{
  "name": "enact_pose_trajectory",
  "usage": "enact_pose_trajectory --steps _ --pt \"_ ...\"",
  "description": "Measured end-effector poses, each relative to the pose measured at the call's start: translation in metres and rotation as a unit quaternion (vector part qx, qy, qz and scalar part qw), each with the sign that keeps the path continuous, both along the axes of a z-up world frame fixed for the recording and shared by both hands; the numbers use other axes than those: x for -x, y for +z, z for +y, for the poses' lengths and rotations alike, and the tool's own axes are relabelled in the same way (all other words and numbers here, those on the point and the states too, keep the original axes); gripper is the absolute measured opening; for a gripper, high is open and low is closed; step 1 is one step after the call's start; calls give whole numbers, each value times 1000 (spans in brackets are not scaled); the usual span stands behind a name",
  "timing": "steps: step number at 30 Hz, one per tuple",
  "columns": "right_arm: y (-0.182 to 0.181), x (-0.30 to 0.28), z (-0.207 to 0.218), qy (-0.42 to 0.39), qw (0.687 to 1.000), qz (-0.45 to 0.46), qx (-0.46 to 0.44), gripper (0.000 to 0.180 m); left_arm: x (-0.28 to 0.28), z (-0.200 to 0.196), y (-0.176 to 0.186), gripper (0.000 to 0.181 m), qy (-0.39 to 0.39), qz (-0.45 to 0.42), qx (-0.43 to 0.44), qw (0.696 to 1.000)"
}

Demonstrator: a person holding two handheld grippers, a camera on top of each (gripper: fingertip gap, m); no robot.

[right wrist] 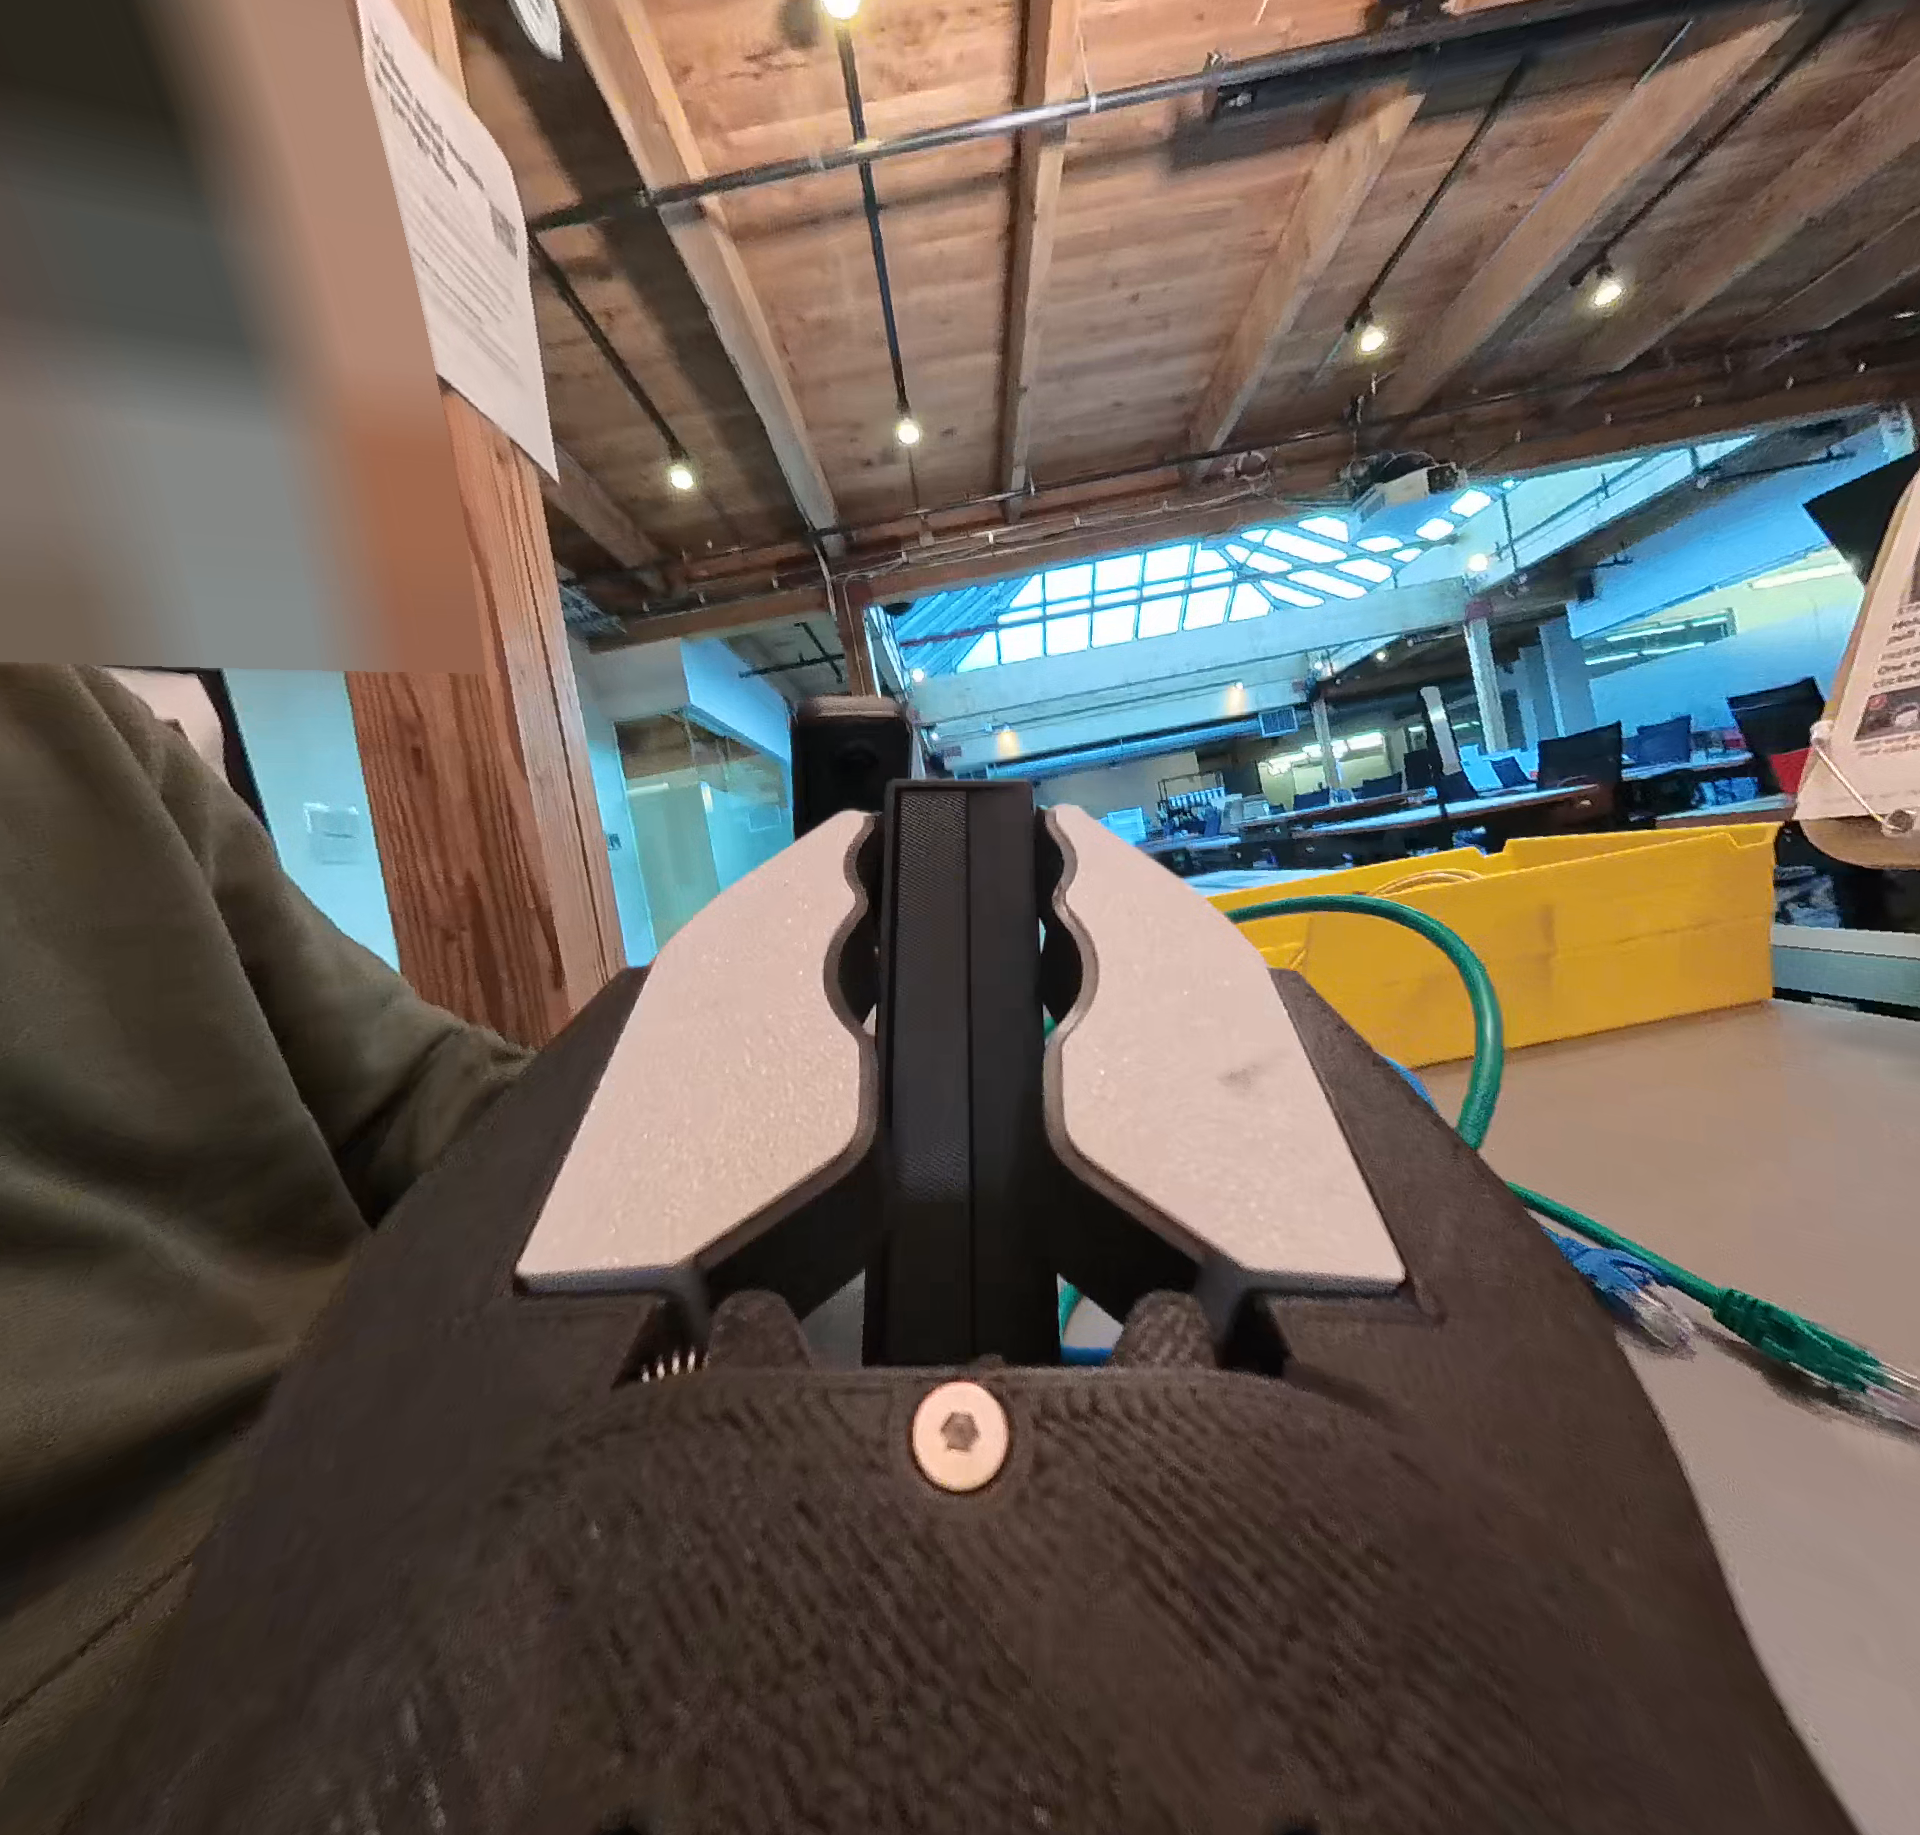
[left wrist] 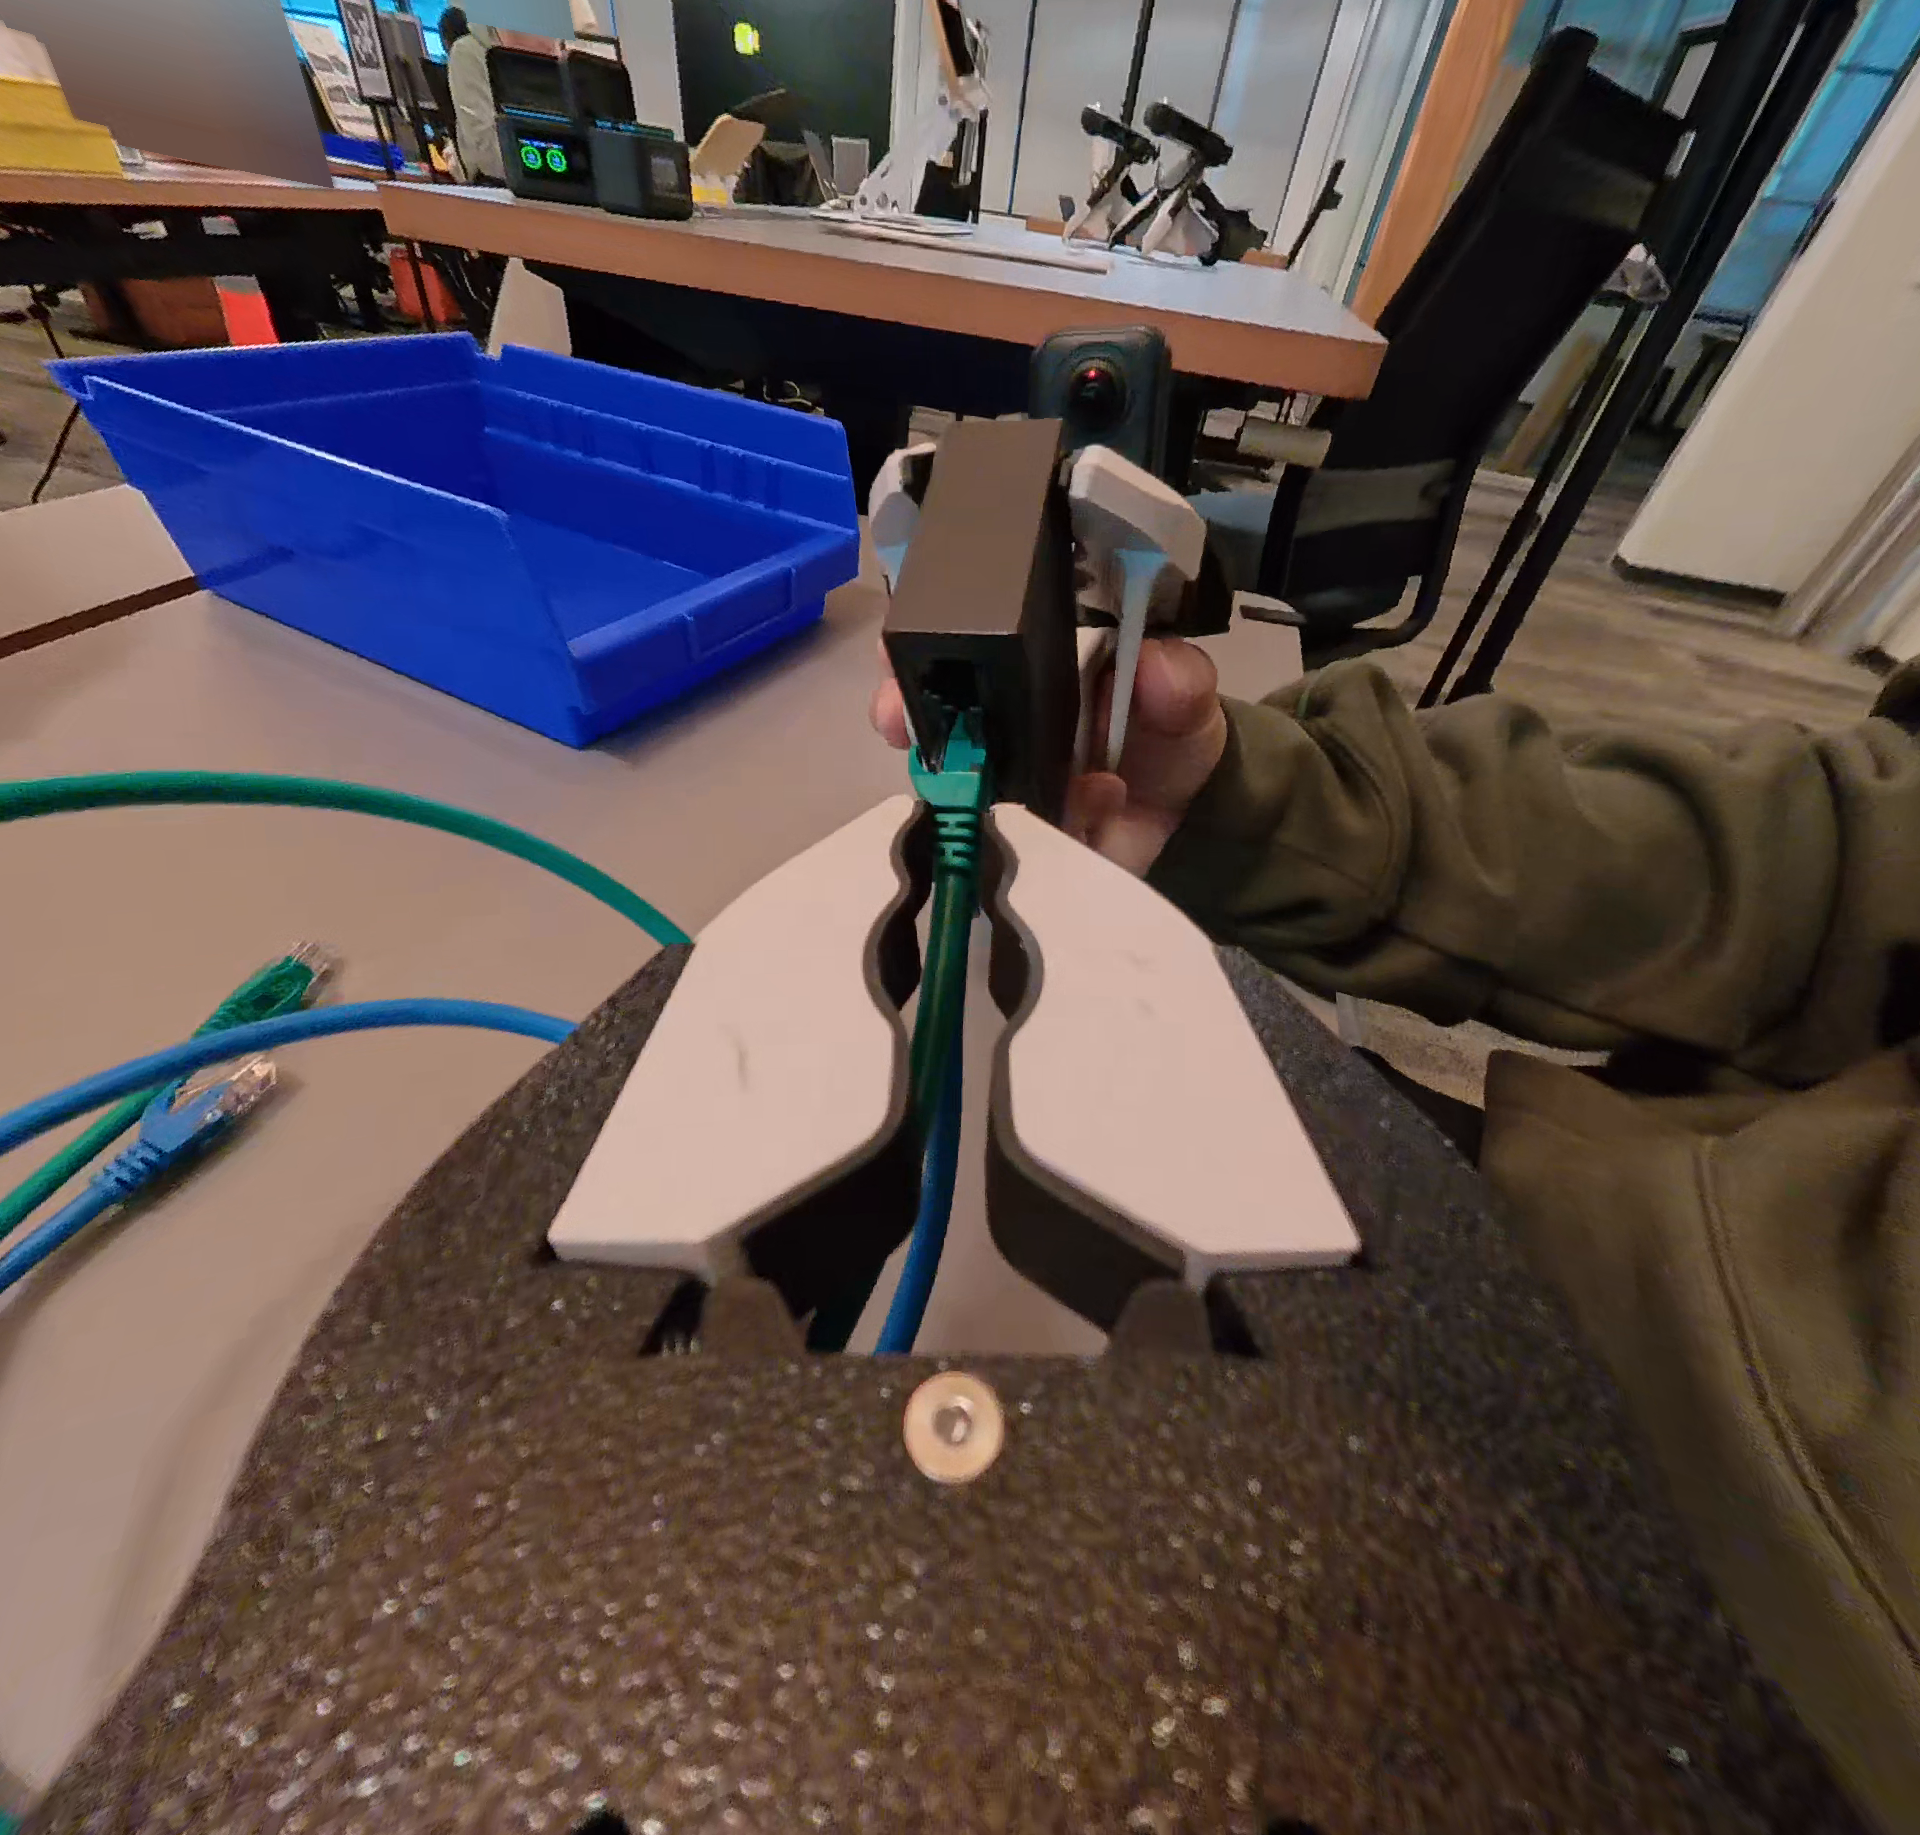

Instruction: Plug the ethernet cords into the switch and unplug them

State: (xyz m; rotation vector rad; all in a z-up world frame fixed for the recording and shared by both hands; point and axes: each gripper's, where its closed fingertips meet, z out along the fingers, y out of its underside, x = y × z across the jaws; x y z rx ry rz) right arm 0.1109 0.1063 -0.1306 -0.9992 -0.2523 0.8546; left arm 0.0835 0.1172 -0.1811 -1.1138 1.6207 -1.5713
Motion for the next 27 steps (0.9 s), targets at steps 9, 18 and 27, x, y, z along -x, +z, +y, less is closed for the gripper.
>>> enact_pose_trajectory --steps 9,18,27 --pt "-21 -12 8 -29 994 -54 89 38 -4 12 -7 8 24 38 -117 992" --pt "-49 -6 25 -115 964 -192 145 53 3 26 1 8 31 98 -153 983" --pt "-43 4 29 -121 963 -203 133 33 -2 40 23 9 55 107 -127 985"
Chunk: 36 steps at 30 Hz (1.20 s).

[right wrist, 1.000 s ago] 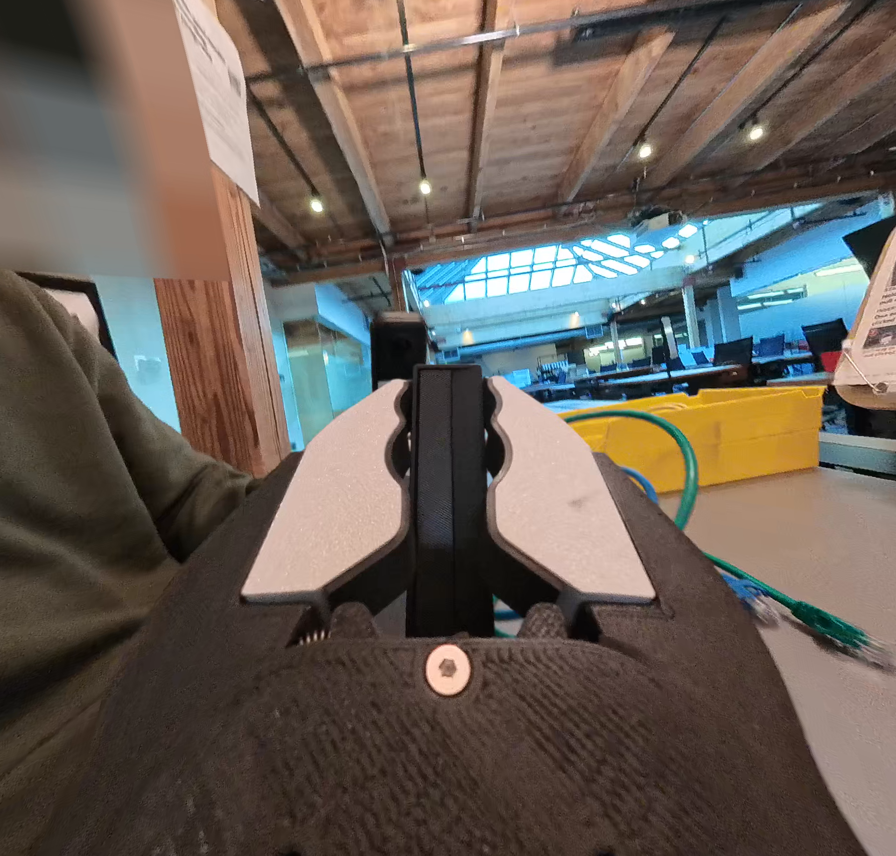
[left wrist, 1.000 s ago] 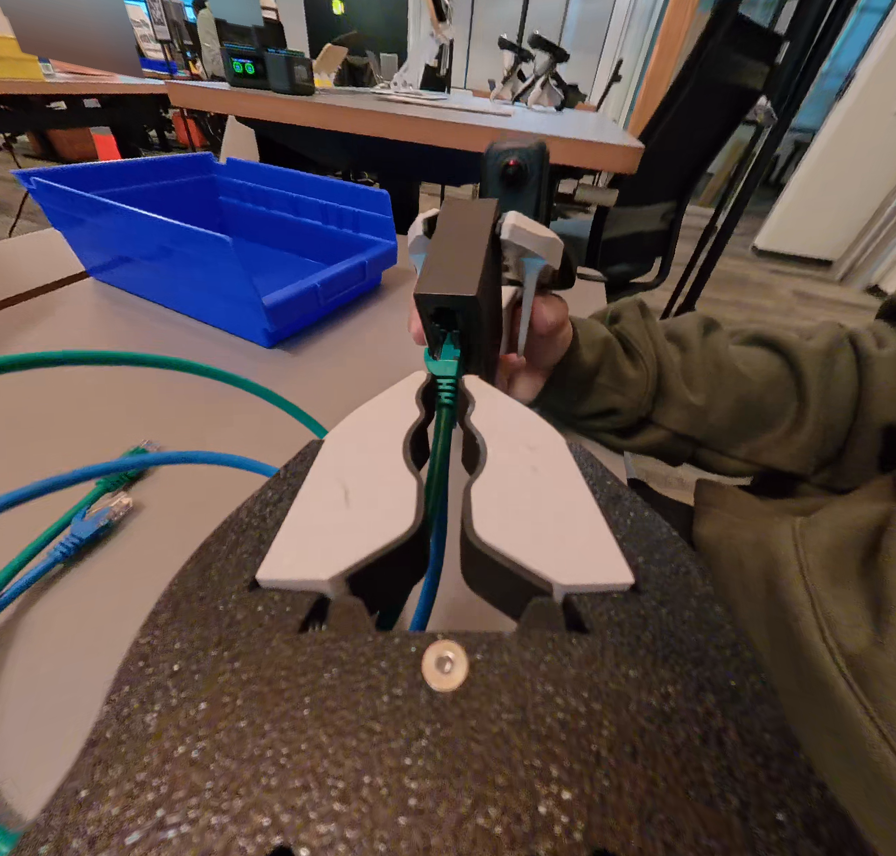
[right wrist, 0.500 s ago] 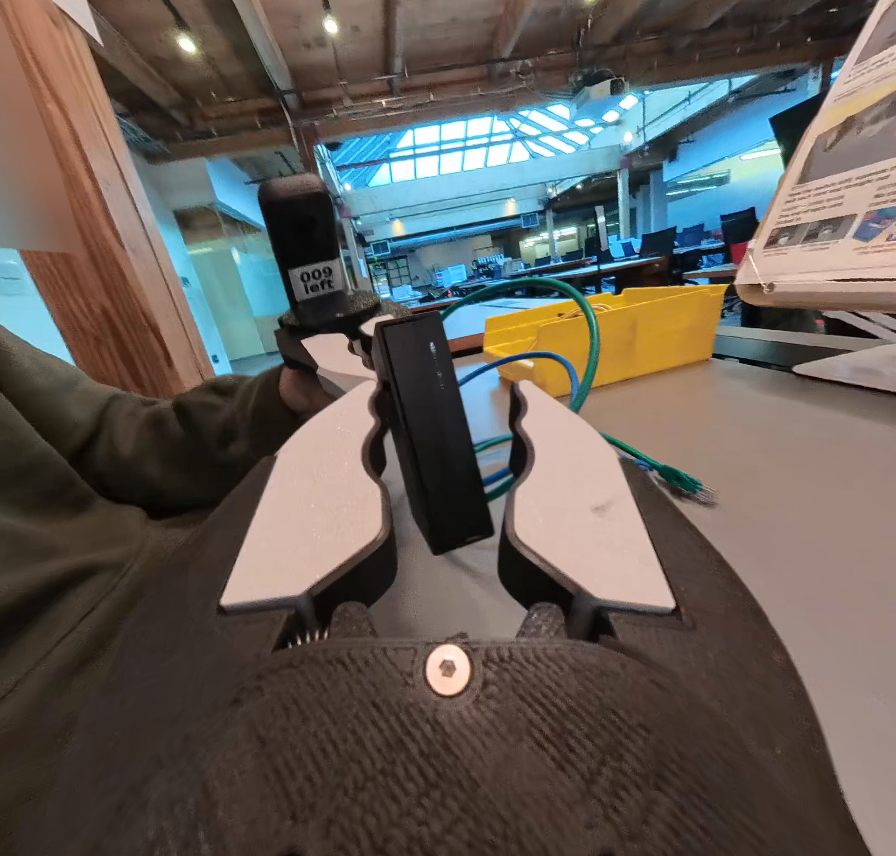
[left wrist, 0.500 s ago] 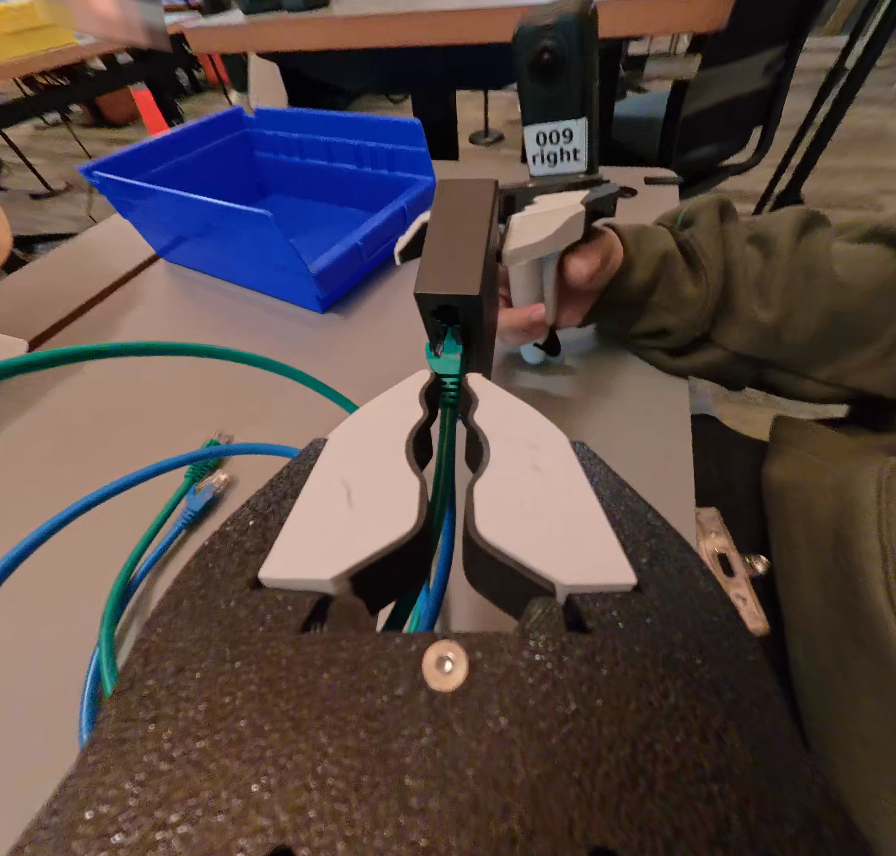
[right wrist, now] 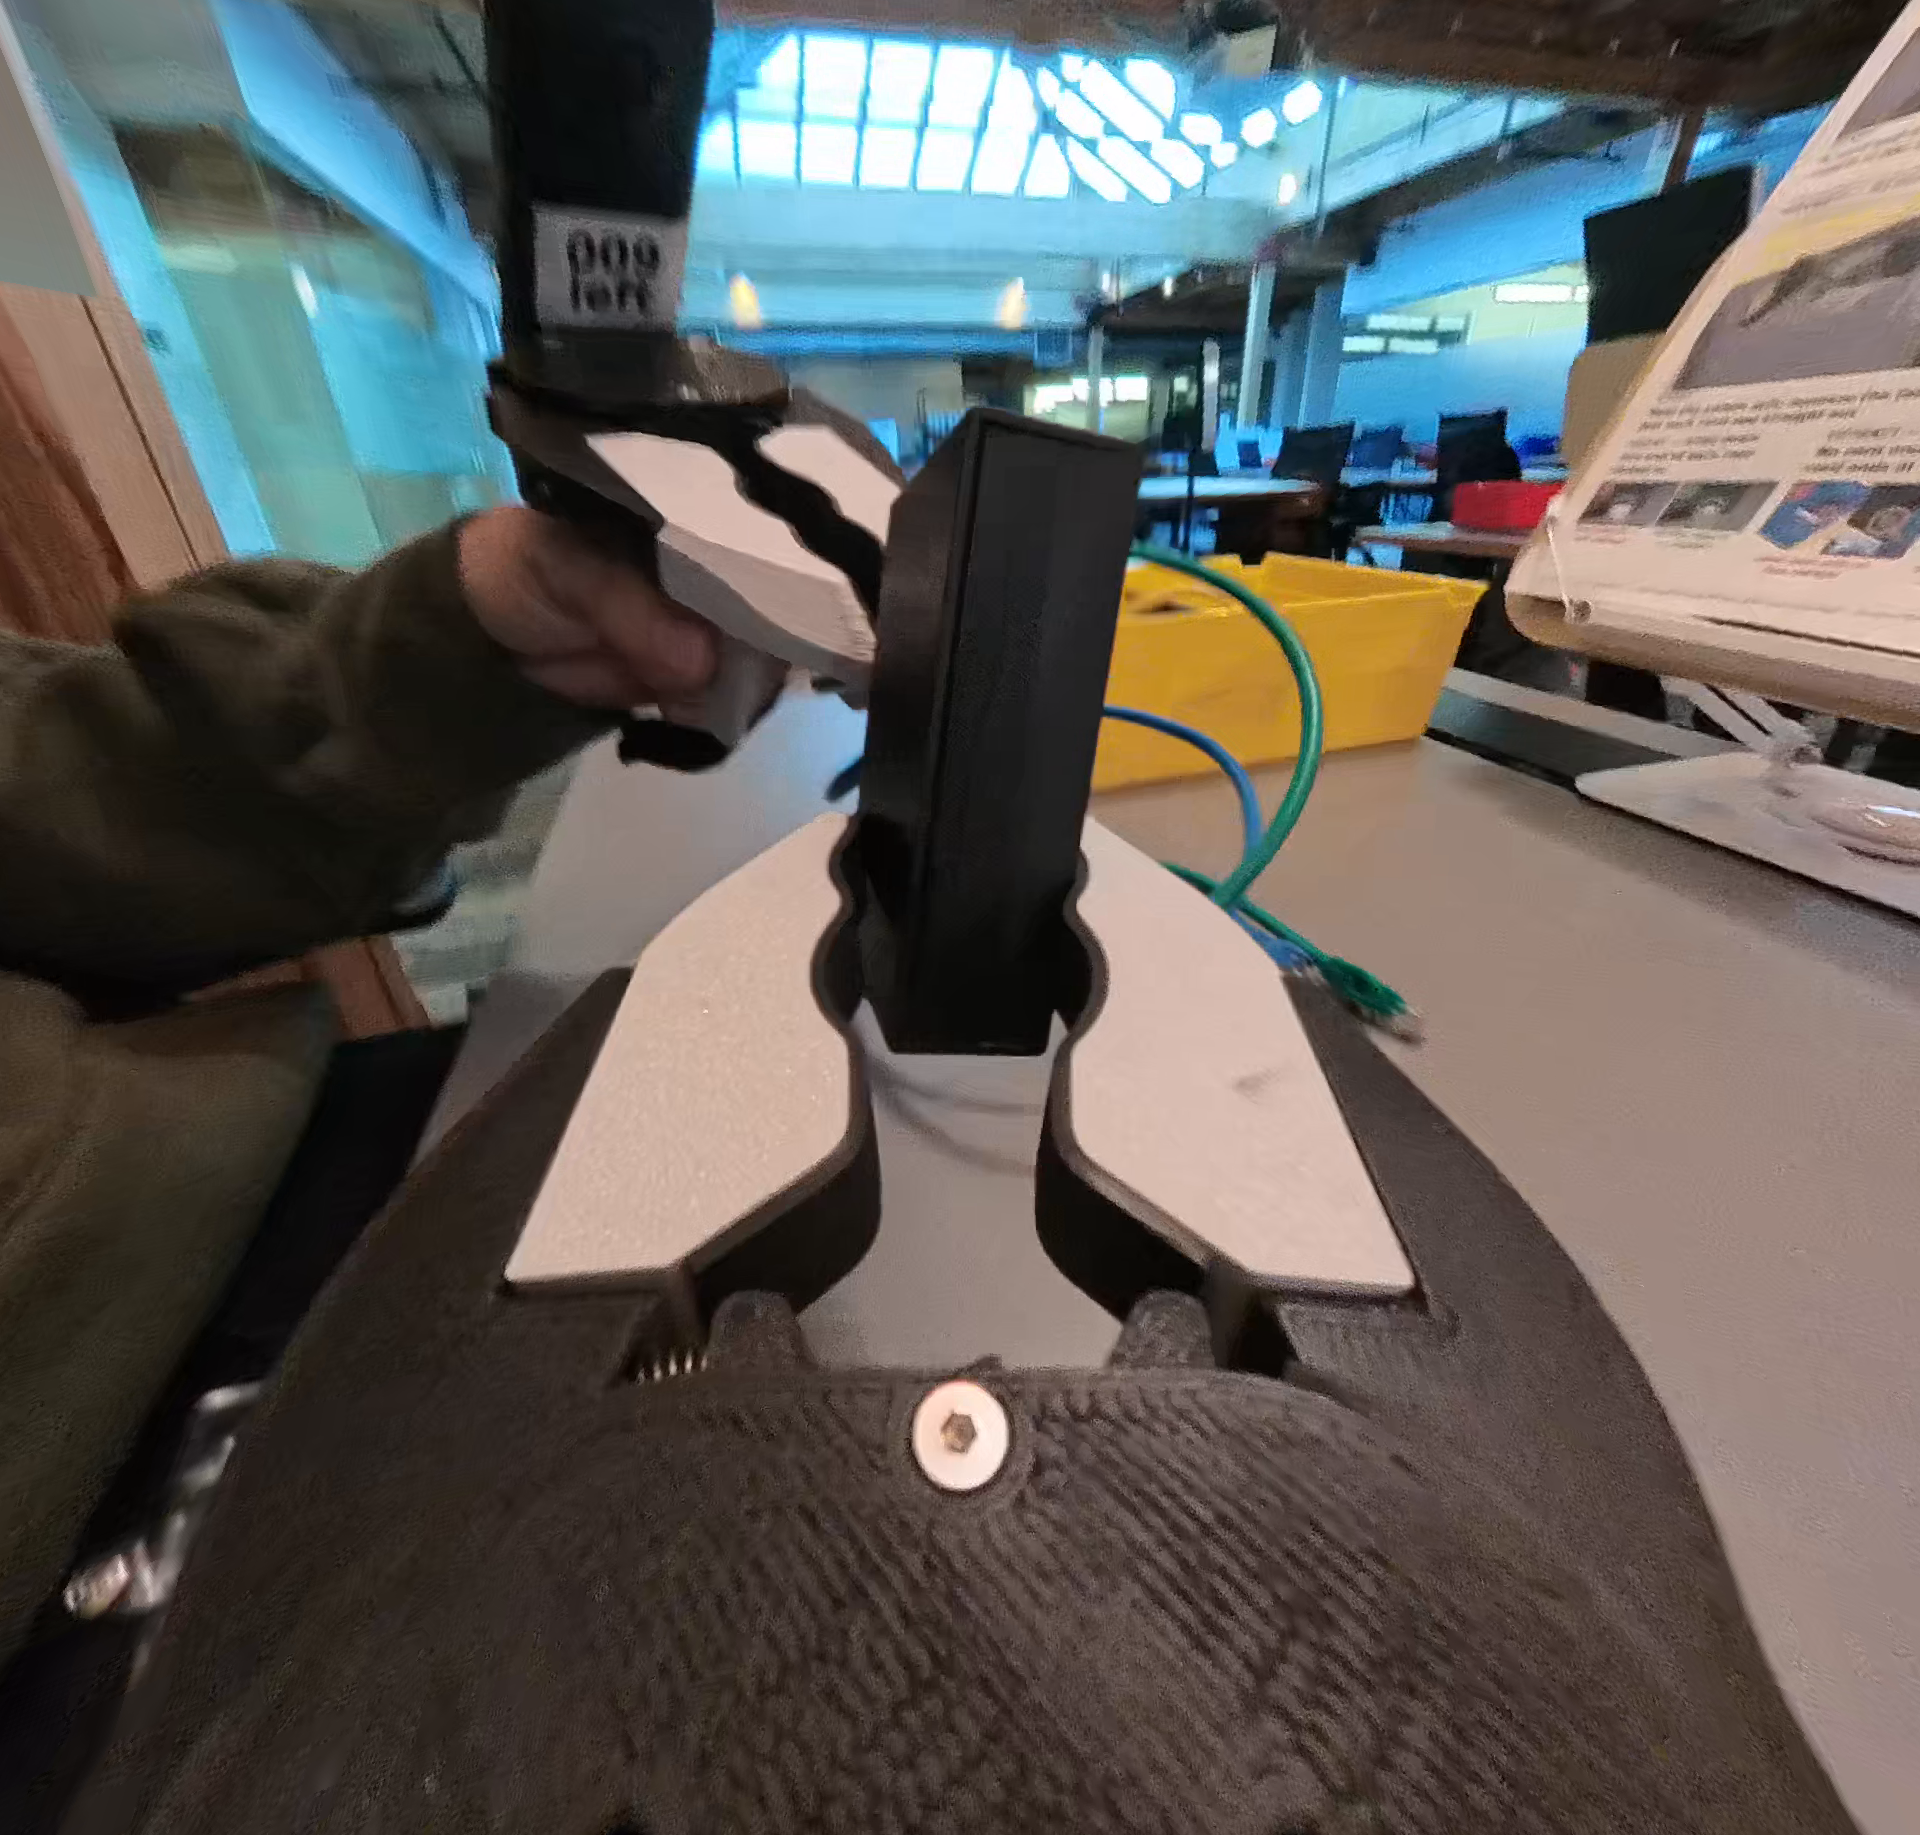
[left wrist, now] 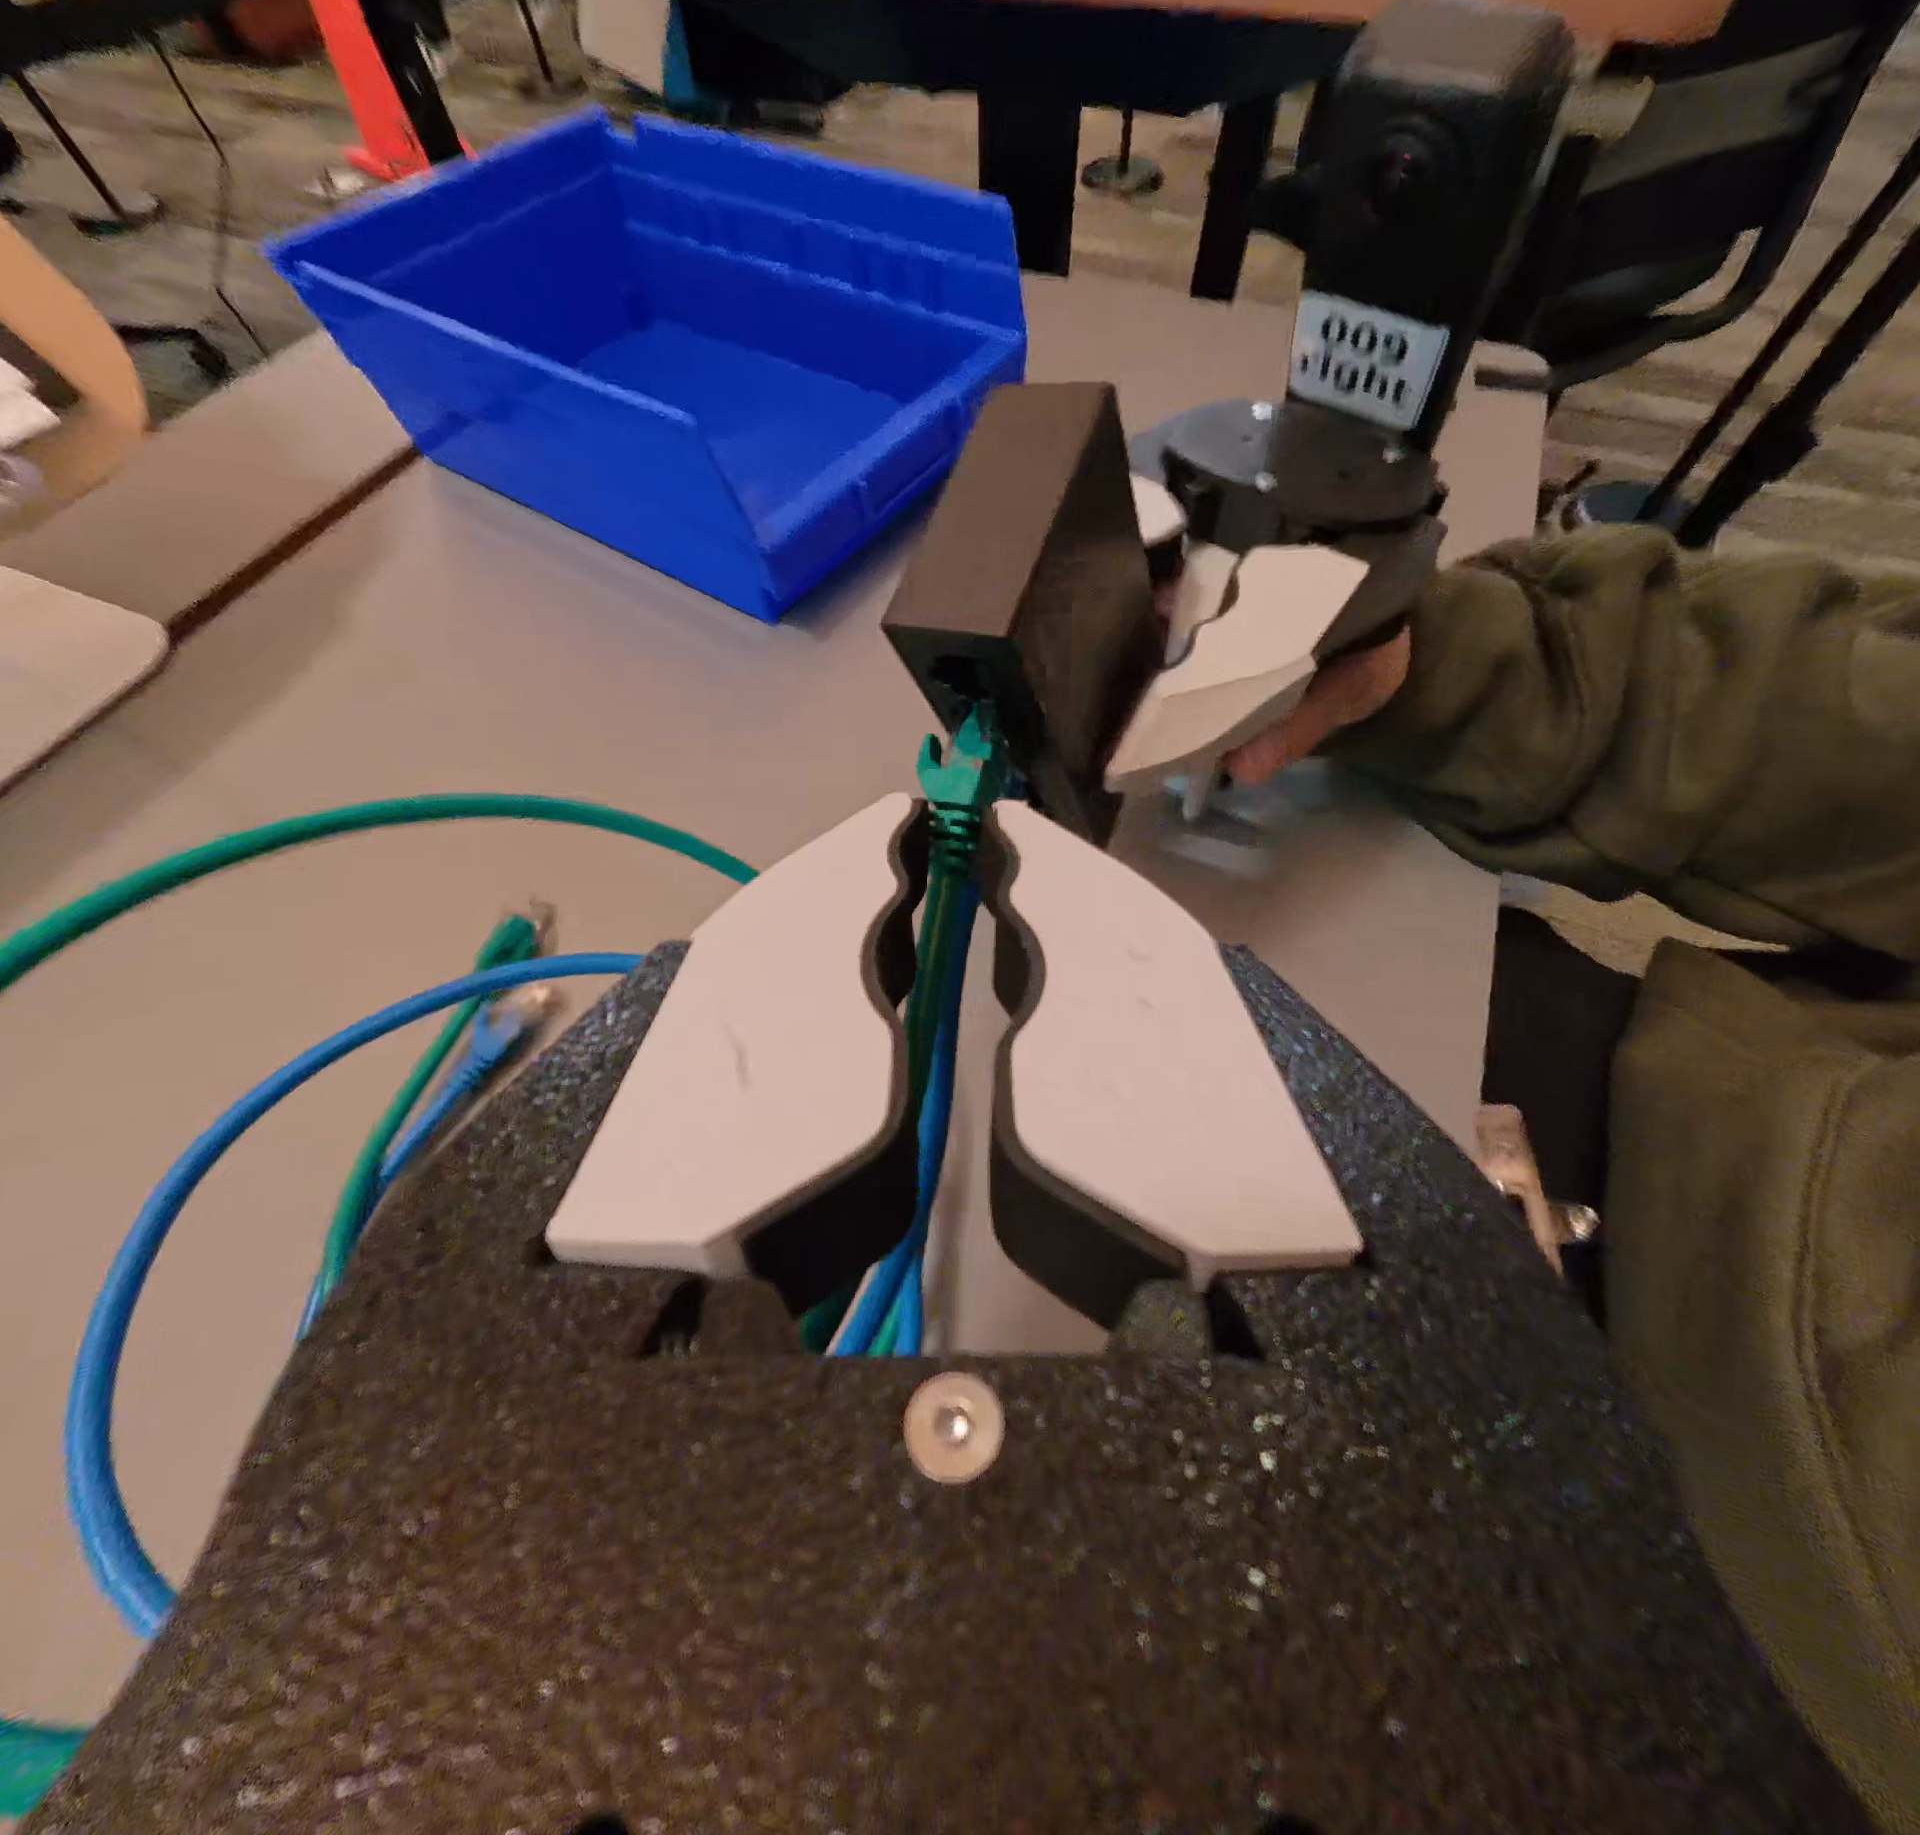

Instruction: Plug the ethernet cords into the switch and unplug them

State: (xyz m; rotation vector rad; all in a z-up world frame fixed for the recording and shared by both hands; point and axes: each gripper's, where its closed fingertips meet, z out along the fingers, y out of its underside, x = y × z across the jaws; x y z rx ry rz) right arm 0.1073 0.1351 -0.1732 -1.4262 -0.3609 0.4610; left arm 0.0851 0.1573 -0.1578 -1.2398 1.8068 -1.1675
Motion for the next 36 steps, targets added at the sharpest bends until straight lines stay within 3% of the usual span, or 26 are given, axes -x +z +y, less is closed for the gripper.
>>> enact_pose_trajectory --steps 6,12,20,22,23,24,26,36 --pt "18 5 -11 66 992 100 -42 29 2 -12 22 9 -45 -59 25 997" --pt "9 16 -19 111 992 59 -11 28 17 -17 7 8 -110 16 3 994" --pt "1 18 -14 100 994 38 2 28 22 -7 -3 8 -105 58 -67 991" --pt "11 -6 -21 75 992 95 -31 28 27 16 -8 8 -59 71 -100 991" --pt "20 -22 -26 63 988 134 -53 28 31 16 2 8 -61 49 -72 994" --pt "22 -27 -29 60 988 129 -58 28 32 8 19 8 -77 12 -30 996" --pt "20 -18 -24 67 992 102 -46 29 30 -1 34 8 -83 -9 -46 995" --pt "22 0 -32 145 976 150 -62 29 20 -22 19 8 -106 88 -79 987"
